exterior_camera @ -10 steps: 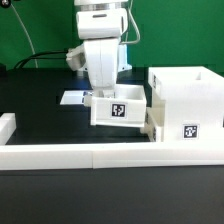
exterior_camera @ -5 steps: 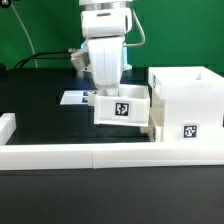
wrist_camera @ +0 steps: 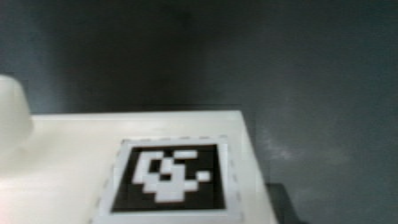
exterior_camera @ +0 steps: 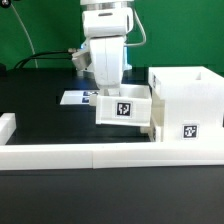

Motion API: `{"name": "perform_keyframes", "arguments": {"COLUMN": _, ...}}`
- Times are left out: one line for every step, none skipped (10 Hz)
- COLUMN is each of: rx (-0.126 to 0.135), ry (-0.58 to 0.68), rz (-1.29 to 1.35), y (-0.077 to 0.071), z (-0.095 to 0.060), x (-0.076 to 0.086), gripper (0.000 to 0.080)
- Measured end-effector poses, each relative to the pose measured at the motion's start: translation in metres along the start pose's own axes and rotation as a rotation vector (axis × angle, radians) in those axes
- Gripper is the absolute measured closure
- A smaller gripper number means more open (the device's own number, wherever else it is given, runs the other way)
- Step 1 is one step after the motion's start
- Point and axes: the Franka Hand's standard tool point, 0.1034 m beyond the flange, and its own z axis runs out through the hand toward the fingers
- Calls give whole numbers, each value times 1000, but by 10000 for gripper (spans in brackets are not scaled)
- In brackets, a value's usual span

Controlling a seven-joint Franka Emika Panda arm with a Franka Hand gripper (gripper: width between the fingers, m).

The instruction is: Assemble drawer

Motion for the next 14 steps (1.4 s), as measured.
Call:
{"name": "perform_keyframes", "arguments": {"rx": 2, "ry": -1, "rz": 1, "y": 0, "z": -1, "x": 0, "gripper": 757}}
{"name": "perform_keyframes", "arguments": {"rx": 2, "ry": 0, "rz": 1, "y": 0, "z": -1, "x": 1, "gripper": 757}}
{"name": "perform_keyframes", "arguments": {"rx": 4, "ry": 0, "rz": 2, "y": 0, "z": 0, "x": 0, "gripper": 757}}
{"name": "perform_keyframes", "arguments": {"rx": 5, "ry": -1, "rz": 3, "y": -1, "z": 0, "x": 0, "gripper": 757}}
{"name": "perform_keyframes", "arguments": {"rx": 5, "ry": -1, "rz": 3, "y": -1, "z": 1, "x": -1, "gripper": 757}}
{"name": "perform_keyframes", "arguments": {"rx": 6, "ry": -1, "rz": 3, "y": -1, "z": 1, "x": -1, "gripper": 757}}
{"name": "perform_keyframes", "arguments": {"rx": 11, "ry": -6, "rz": -16, "y": 0, "z": 0, "x": 1, "gripper": 757}}
{"name": "perform_keyframes", "arguments": {"rx": 22, "ry": -15, "rz": -39, "y": 3, "z": -3, "x": 3, "gripper": 757}}
{"name": "perform_keyframes", "arguments": {"rx": 39, "ry": -20, "rz": -47, "y": 4, "z": -4, "x": 3, "gripper": 757}}
{"name": "perform_keyframes", "arguments": {"rx": 43, "ry": -20, "rz": -45, "y": 6, "z": -5, "x": 3, "gripper": 757}}
{"name": "perform_keyframes", "arguments": {"rx": 43, "ry": -21, "rz": -42, "y": 5, "z": -4, "x": 1, "gripper": 757}}
{"name": "perform_keyframes", "arguments": {"rx": 45, "ry": -21, "rz": -41, "y": 5, "z": -4, "x": 1, "gripper": 757}}
{"name": "perform_keyframes", "arguments": {"rx": 45, "ry": -21, "rz": -40, "y": 4, "z": -4, "x": 1, "gripper": 757}}
{"name": "perform_keyframes", "arguments": {"rx": 47, "ry": -21, "rz": -41, "y": 4, "z": -3, "x": 1, "gripper": 757}}
